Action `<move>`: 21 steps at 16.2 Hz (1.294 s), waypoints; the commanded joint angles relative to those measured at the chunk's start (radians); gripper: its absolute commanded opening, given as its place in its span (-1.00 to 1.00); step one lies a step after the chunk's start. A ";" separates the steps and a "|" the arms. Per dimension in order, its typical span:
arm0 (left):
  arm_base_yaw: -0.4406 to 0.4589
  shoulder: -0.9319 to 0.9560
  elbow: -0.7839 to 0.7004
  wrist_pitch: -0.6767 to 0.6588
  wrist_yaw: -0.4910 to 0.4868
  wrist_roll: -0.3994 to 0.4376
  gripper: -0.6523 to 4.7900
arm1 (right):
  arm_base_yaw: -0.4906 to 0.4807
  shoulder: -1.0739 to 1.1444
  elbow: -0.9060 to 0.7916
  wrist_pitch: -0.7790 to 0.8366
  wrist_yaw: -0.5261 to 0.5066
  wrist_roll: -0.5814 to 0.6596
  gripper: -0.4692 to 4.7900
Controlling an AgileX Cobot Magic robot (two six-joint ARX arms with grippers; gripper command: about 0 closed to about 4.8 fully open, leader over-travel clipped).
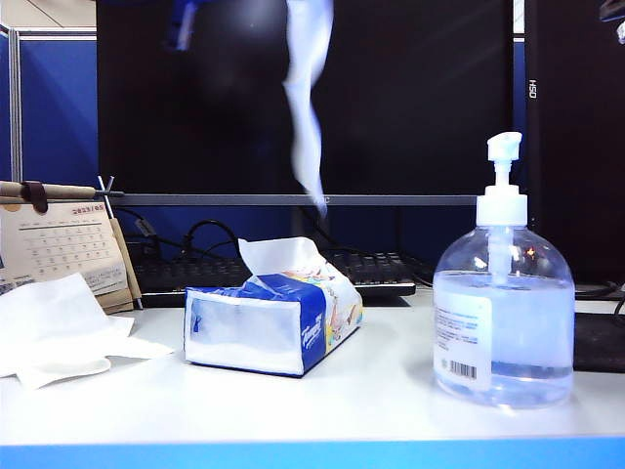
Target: Pull out a tissue from the tissue dispenser, then press the switch of the alcohol sanitizer bottle to drop some sanitizer on the paper tissue, and finally place the treated tissue on the table.
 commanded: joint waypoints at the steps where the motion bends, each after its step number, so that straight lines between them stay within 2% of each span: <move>1: -0.082 -0.004 0.002 -0.085 0.077 0.080 -0.78 | 0.000 0.001 0.001 0.021 -0.006 0.002 -0.34; 2: -0.107 -0.004 0.000 -0.115 0.076 0.108 -0.78 | 0.000 0.001 0.001 0.027 -0.006 0.005 -0.34; 5: -0.167 -0.004 -0.045 -0.074 0.058 0.113 -0.78 | 0.001 0.002 -0.005 0.053 -0.019 0.010 -0.34; 10: -0.259 -0.004 -0.157 0.182 0.054 -0.003 -0.78 | 0.006 0.002 -0.056 0.094 -0.038 0.055 -0.34; 13: -0.317 -0.003 -0.166 0.204 -0.045 -0.019 -0.78 | 0.006 0.003 -0.114 0.146 -0.070 0.083 -0.34; 17: -0.368 -0.003 -0.192 0.209 -0.172 -0.059 -0.78 | 0.006 0.002 -0.117 0.072 -0.100 0.084 -0.34; 19: -0.379 -0.004 -0.220 0.217 -0.188 -0.086 -0.78 | 0.006 0.002 -0.117 0.001 -0.167 0.084 -0.34; 21: -0.380 -0.004 -0.252 0.279 -0.186 -0.129 -0.78 | 0.006 0.002 -0.117 -0.009 -0.182 0.084 -0.34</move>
